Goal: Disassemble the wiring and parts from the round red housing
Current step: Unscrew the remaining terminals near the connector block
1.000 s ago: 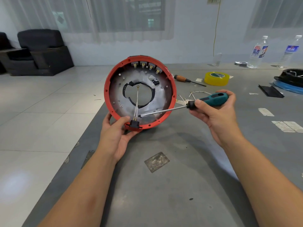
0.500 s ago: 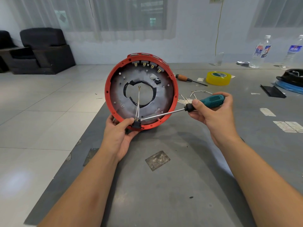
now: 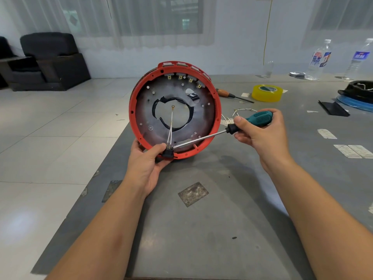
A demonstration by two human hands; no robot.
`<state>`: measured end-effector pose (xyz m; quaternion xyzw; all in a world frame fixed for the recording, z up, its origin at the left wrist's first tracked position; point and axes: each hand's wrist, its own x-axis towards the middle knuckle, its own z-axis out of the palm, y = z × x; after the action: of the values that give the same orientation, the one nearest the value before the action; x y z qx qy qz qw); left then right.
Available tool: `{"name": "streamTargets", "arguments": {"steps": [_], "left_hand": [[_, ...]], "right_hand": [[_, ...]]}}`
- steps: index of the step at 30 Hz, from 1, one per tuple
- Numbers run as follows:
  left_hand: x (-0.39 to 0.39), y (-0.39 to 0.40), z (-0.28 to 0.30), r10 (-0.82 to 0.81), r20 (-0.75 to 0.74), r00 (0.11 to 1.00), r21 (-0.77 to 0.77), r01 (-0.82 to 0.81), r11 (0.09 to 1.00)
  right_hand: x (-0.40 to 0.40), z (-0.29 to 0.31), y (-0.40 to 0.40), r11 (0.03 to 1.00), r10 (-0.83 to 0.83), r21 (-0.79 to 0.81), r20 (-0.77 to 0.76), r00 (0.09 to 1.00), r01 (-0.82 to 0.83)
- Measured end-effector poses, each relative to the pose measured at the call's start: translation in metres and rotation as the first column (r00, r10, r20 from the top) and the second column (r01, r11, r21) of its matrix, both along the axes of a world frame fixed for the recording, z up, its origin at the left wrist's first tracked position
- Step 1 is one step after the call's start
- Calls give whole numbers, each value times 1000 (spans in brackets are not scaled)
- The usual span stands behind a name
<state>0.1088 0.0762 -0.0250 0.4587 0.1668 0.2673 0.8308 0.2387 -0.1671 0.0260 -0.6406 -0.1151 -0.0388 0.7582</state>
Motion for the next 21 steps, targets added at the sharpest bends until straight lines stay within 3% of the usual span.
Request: {"name": "streamTargets", "arguments": {"steps": [7,12,21], "left_hand": [[3,-3,-1,19,-28,999,116,-16,993],[4,-1,1,34,-19,999,77,-32,996],[4,-2,5,70,-15,997,11,-70,997]], "right_hand": [[6,5,5,997,27,-72,-1,1000,-27],[-3,-4,6,1000,24,2,-35,999,-24],[-10,-17,13,991,44,136,-235,971,-12]]}}
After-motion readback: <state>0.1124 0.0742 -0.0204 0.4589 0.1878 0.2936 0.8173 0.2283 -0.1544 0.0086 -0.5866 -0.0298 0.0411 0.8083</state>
